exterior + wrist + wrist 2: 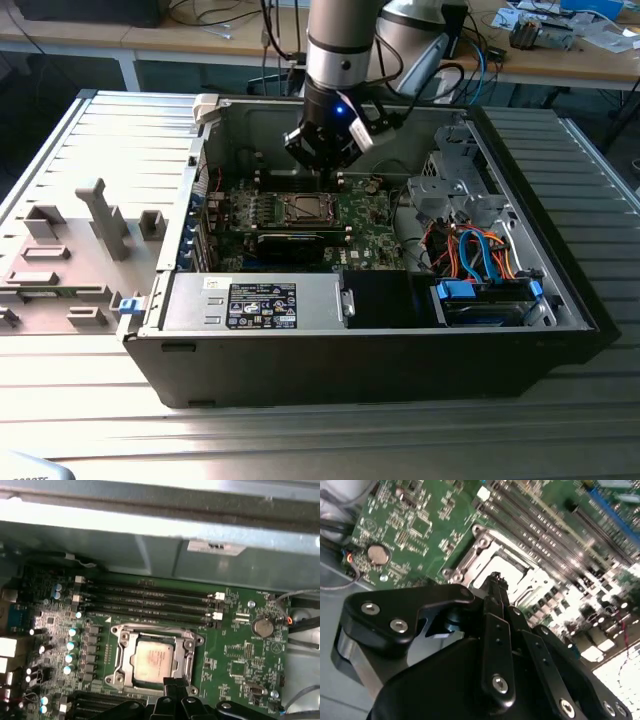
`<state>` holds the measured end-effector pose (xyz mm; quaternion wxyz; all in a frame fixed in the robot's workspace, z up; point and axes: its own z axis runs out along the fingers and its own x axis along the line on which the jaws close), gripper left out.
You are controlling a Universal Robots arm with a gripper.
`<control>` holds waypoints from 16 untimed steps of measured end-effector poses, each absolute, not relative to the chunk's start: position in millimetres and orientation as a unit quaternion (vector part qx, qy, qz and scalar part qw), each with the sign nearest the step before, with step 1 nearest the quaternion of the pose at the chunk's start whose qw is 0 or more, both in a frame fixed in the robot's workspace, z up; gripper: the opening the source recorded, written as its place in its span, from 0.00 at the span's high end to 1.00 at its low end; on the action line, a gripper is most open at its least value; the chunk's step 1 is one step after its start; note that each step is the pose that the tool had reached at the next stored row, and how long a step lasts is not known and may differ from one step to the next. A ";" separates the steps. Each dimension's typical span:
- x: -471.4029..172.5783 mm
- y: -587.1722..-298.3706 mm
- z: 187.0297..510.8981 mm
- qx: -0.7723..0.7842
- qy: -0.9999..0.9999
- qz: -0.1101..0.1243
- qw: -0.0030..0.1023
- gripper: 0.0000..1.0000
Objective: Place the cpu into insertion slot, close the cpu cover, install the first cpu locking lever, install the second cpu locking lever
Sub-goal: 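Install the second cpu locking lever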
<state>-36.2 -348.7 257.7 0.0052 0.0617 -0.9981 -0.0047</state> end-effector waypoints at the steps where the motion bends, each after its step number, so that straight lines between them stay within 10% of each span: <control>1: -36.2 -353.9 257.7 0.062 -0.998 -0.005 0.005 0.89; 16: -37.6 -395.5 252.9 0.062 -0.997 -0.036 0.003 0.89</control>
